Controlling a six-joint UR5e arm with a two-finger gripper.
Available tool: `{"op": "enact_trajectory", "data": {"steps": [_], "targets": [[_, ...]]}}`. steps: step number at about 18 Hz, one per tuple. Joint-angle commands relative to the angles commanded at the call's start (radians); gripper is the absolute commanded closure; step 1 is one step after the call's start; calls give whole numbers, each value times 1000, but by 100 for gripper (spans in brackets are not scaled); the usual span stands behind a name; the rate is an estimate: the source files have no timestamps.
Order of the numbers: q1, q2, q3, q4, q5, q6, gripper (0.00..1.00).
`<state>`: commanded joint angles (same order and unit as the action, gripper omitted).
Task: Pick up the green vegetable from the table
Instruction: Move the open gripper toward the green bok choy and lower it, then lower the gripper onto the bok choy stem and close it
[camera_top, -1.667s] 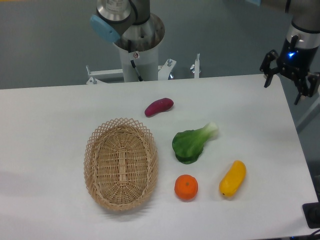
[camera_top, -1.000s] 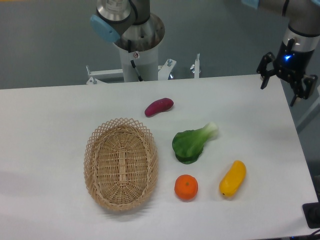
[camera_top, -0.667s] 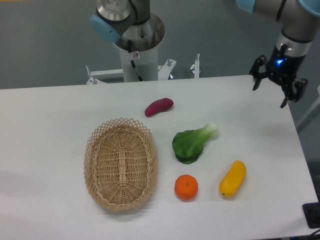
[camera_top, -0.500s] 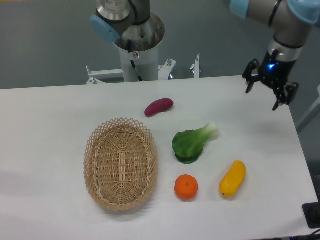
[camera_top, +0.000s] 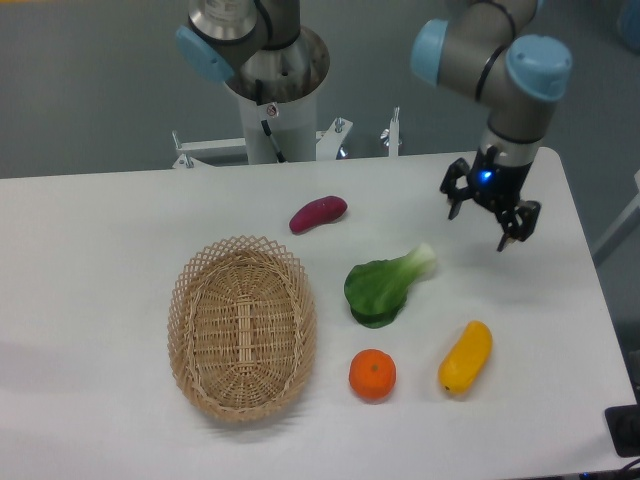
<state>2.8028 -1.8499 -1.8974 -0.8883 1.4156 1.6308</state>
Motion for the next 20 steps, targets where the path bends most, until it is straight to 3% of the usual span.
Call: {"op": "enact_trajectory", "data": {"steps": [3, 9, 12, 20], "targets": [[-37, -12, 0, 29, 107, -11, 0], [-80, -32, -38, 31, 115, -19, 0], [-83, -35, -78, 83, 115, -16, 0], [-97, -60, -78, 92, 148, -23, 0]]}}
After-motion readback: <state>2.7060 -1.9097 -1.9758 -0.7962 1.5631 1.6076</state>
